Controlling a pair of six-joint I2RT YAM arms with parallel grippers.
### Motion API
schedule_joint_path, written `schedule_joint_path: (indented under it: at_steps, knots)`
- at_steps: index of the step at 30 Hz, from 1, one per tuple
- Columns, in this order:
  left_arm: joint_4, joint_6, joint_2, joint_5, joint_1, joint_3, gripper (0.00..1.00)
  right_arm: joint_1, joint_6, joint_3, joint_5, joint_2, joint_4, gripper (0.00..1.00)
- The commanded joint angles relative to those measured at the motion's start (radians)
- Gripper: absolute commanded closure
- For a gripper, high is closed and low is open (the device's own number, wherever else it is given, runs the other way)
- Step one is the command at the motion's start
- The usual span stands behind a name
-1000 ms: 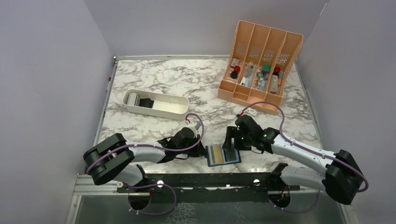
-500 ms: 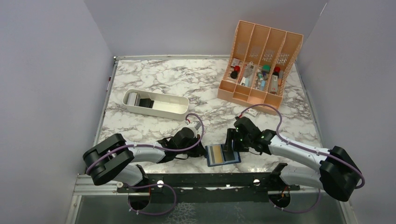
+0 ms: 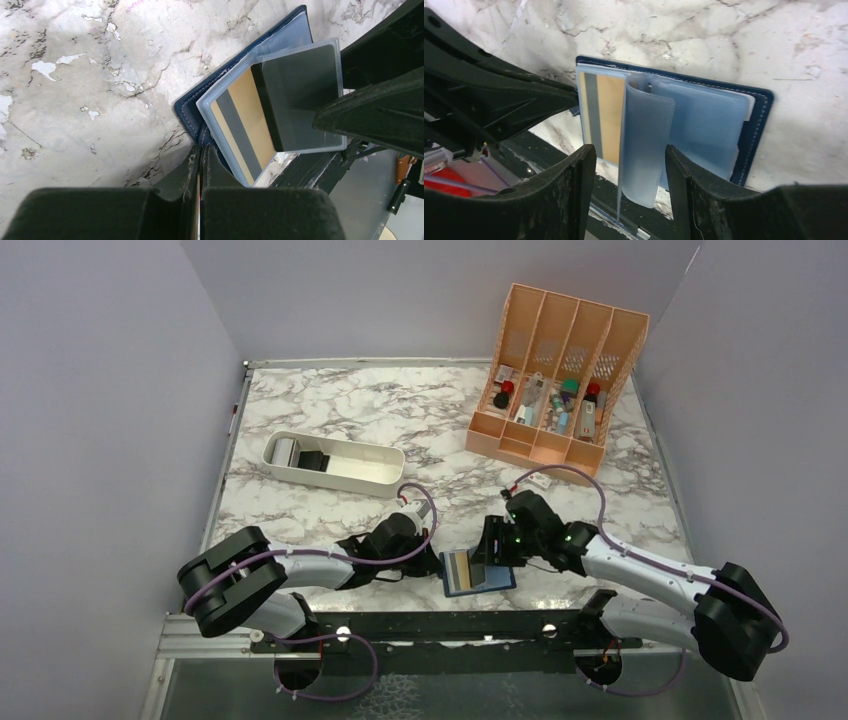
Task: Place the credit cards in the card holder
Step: Turn over the card slot in the card holder.
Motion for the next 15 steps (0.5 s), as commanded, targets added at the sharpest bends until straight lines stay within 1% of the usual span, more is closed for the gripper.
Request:
schedule_joint_path:
  at_steps: [1,6,11,15]
  knots:
    - [-0.039,0.019,-0.009,-0.038,-0.003,0.006,1.00,0.002,0.026,-0.026,-0.092,-0.011,0.082,0.42]
    - [-0.039,0.016,-0.012,-0.040,-0.004,0.004,1.00,0.002,0.040,-0.047,-0.139,0.006,0.143,0.41]
    - [-0.039,0.012,-0.019,-0.047,-0.004,0.003,1.00,0.002,0.046,-0.053,-0.145,0.017,0.152,0.40]
    - [-0.042,0.013,-0.016,-0.047,-0.003,0.006,1.00,0.002,0.051,-0.056,-0.142,-0.004,0.158,0.35]
